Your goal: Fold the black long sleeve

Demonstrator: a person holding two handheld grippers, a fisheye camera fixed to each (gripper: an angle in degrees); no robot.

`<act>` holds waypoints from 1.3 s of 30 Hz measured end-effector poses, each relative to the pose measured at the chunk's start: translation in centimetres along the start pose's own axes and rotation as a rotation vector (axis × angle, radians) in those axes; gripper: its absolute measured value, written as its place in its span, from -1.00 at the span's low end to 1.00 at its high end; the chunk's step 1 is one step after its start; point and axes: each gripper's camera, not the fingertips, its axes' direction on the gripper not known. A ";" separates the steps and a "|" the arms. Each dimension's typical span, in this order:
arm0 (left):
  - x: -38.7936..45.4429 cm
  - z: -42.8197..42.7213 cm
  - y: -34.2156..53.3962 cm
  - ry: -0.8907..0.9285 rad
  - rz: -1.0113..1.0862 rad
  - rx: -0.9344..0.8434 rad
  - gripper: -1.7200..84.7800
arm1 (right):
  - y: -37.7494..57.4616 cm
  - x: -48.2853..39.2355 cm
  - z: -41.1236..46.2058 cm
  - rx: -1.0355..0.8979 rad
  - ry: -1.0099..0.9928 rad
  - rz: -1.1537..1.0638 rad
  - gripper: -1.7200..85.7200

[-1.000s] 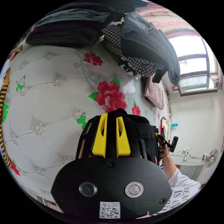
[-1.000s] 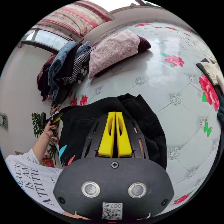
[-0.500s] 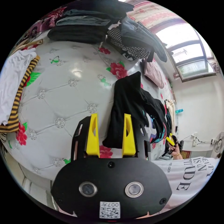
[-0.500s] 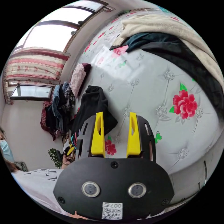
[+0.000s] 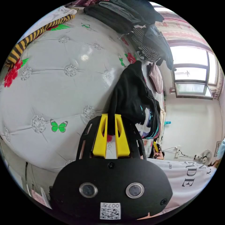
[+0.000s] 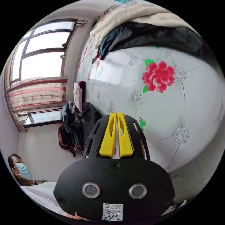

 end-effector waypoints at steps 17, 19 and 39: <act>16.7 11.2 -17.7 -0.278 0.380 -0.123 -0.82 | -3.5 -24.4 26.9 -0.453 0.483 -0.838 -0.85; 17.2 10.9 -17.9 -0.254 0.367 -0.111 -0.92 | -3.9 -25.1 26.6 -0.403 0.474 -0.843 -0.91; 19.6 5.1 -11.0 -0.308 0.269 0.184 -0.77 | -0.6 -28.5 21.6 -0.149 0.474 -0.918 -0.91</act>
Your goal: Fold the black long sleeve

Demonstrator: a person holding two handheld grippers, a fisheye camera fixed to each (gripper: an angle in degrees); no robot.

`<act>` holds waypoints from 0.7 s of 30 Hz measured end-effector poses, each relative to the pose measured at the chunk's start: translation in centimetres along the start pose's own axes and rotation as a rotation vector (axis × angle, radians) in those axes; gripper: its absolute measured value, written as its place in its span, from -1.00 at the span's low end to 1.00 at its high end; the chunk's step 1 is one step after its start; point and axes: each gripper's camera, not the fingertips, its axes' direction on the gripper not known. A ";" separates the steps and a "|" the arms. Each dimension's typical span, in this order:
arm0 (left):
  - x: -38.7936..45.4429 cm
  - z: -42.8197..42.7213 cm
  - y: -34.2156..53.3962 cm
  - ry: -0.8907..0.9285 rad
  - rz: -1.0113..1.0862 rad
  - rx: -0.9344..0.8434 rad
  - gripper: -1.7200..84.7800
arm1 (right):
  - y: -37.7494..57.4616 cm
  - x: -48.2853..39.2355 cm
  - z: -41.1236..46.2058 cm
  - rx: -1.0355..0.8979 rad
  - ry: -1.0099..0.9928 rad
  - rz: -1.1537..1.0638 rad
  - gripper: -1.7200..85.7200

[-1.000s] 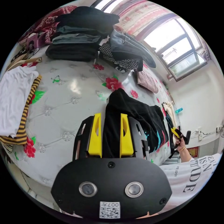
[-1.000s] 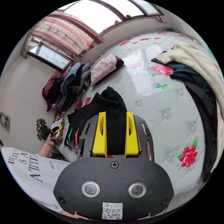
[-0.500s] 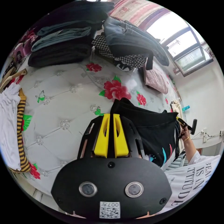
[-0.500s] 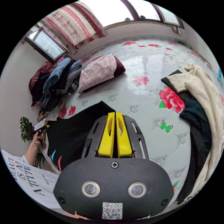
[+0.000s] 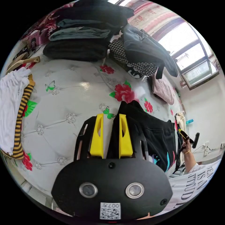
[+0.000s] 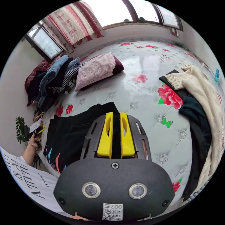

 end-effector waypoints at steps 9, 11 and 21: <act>23.8 -2.6 10.4 0.014 0.531 -0.055 -0.85 | 10.1 -9.0 3.2 -0.254 -0.116 -0.158 -0.82; 24.5 5.8 13.8 -0.123 0.541 -0.260 -0.87 | 11.2 -7.2 3.3 -0.168 -0.188 -0.056 -0.81; 26.0 -7.1 14.6 0.091 0.549 0.014 -0.79 | 16.0 2.8 -7.8 0.010 -0.223 0.491 -0.75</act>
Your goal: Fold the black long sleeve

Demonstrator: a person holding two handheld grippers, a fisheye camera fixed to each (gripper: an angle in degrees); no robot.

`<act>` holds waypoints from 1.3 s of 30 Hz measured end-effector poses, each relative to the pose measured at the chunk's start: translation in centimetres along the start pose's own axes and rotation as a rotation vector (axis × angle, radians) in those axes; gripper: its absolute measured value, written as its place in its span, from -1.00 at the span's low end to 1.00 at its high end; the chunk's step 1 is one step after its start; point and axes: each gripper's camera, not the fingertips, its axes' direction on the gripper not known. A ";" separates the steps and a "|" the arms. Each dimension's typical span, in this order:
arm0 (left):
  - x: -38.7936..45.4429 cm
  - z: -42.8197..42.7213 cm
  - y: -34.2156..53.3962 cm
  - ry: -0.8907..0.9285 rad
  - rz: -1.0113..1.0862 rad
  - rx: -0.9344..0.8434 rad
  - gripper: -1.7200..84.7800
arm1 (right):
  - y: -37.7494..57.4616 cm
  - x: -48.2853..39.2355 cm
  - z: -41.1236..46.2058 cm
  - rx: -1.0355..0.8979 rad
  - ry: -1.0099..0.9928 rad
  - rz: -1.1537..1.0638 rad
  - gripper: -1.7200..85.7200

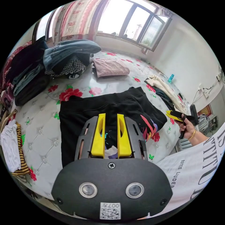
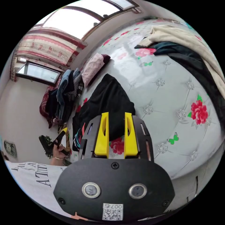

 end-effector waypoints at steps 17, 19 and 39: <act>3.0 5.5 4.1 0.142 0.034 -0.148 -0.79 | -0.6 -20.1 4.2 -0.151 -0.332 -0.392 -0.83; 1.4 4.0 4.7 0.152 -0.009 -0.124 -0.79 | 1.9 -27.8 4.9 -0.212 -0.271 -0.680 -0.83; -23.1 -10.2 28.4 0.381 -0.736 0.175 -0.72 | 30.1 -49.0 25.8 -0.766 -0.026 -1.569 -0.78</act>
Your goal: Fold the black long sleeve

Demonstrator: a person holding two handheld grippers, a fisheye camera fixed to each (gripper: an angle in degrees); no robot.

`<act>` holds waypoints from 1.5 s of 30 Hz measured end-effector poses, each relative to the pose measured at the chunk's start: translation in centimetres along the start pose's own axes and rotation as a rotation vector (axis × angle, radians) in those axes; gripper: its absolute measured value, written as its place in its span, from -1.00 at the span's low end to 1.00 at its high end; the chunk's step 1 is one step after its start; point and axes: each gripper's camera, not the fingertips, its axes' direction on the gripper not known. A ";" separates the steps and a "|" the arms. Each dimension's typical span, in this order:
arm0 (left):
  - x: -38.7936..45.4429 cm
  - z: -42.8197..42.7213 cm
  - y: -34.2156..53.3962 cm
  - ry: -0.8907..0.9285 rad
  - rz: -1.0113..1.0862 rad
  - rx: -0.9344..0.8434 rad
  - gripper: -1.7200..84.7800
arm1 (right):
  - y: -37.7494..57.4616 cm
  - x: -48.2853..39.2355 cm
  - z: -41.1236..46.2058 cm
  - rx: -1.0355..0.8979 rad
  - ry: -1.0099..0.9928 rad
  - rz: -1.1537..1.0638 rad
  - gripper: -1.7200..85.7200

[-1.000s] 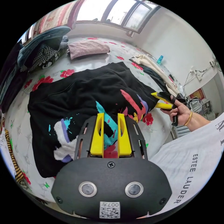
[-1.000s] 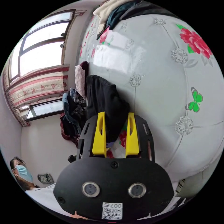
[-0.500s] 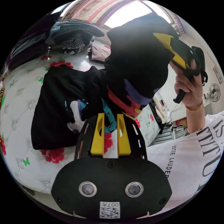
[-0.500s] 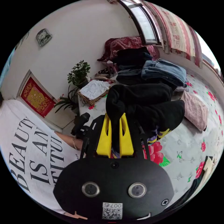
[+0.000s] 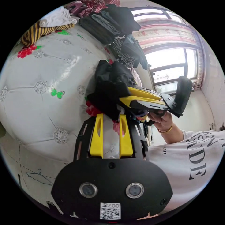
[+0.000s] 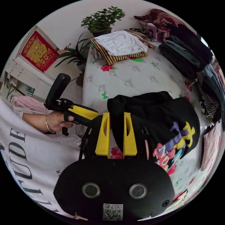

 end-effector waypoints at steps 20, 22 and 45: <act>-3.1 -1.3 -7.3 -0.073 0.013 -0.143 -0.71 | 14.6 9.8 -9.6 0.419 0.178 0.249 -0.80; -1.2 -1.8 -6.8 -0.064 0.054 -0.174 -0.67 | 15.6 14.9 -10.5 0.383 0.216 0.296 -0.79; 5.3 15.4 -7.3 0.125 0.246 -0.472 -0.87 | 20.0 47.9 -1.1 0.155 -0.484 0.361 -0.86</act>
